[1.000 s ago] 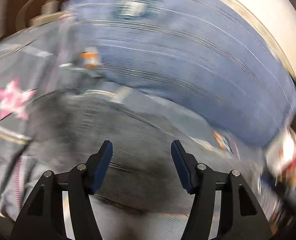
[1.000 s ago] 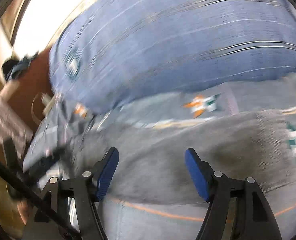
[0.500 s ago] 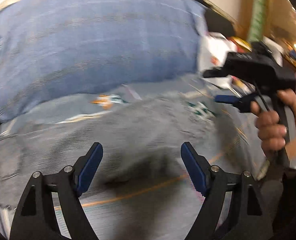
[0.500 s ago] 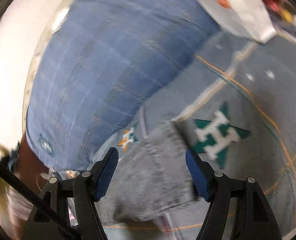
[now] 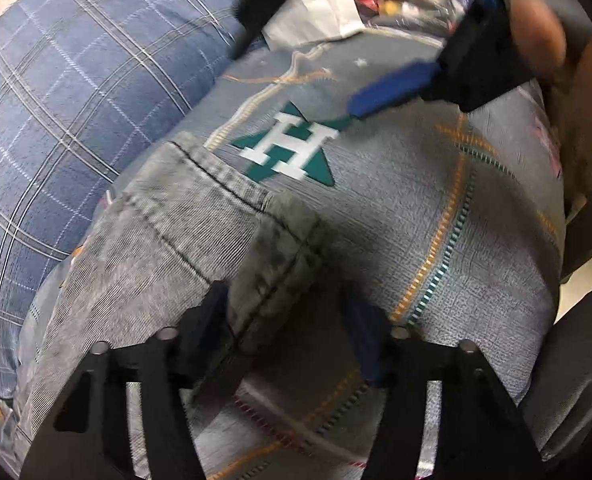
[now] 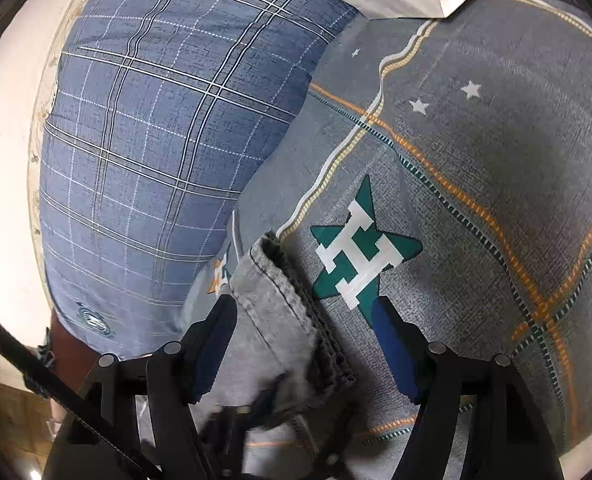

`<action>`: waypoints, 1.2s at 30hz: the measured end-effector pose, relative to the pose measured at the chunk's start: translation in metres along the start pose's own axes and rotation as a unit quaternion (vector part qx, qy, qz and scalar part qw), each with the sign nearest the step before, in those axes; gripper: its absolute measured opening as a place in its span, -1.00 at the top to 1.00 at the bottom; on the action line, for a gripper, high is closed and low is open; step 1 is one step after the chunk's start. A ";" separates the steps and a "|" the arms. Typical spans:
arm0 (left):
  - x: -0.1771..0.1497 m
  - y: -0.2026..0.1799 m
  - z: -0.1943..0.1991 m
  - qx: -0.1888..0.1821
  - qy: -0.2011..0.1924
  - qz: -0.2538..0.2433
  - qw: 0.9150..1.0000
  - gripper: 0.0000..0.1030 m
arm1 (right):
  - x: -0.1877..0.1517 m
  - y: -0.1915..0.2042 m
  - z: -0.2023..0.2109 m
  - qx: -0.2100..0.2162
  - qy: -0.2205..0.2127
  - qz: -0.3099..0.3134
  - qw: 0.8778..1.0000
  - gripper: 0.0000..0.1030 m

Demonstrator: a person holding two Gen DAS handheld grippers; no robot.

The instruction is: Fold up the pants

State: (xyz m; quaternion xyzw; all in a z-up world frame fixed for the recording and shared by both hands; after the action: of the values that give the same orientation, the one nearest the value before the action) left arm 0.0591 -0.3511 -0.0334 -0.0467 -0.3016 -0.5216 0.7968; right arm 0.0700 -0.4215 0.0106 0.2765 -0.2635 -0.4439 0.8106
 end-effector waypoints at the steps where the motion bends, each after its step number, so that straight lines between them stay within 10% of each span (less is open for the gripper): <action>1: 0.001 0.000 -0.001 0.001 -0.005 0.007 1.000 -0.03 | 0.001 -0.002 0.000 0.003 0.000 -0.004 1.000 -0.39; 5: 0.004 0.013 -0.008 -0.013 0.002 0.052 0.999 0.06 | 0.003 -0.010 0.002 0.010 0.002 -0.022 1.000 -0.39; 7: 0.003 0.018 -0.005 0.007 0.004 0.054 0.998 0.71 | 0.002 -0.015 -0.002 0.017 0.012 -0.034 0.999 -0.39; 19: -0.003 0.049 0.031 -0.103 -0.023 0.230 0.968 0.73 | -0.034 0.012 -0.069 0.080 0.131 -0.054 0.987 -0.39; 25: -0.004 0.054 0.038 -0.142 -0.023 0.258 0.955 0.74 | -0.036 0.029 -0.069 0.066 0.105 -0.012 0.992 0.54; 36: -0.038 0.120 0.127 -0.170 -0.108 0.367 0.908 0.74 | -0.102 0.173 -0.030 0.195 0.029 0.215 0.957 0.60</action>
State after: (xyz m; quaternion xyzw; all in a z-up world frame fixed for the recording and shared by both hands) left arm 0.0971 -0.2171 0.0784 -0.3448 -0.2546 -0.2276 0.8743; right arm 0.1418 -0.2481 0.0886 0.3787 -0.3745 -0.1912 0.8245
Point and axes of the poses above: each gripper's, at about its wrist camera, not at the fingertips, and z roughly against the way its jaws point, y to its left, x to its top, the point moved 8 cm from there along -z, roughly the way its jaws point, and after that the axes turned 2 degrees about -y, right-handed, at the moved point
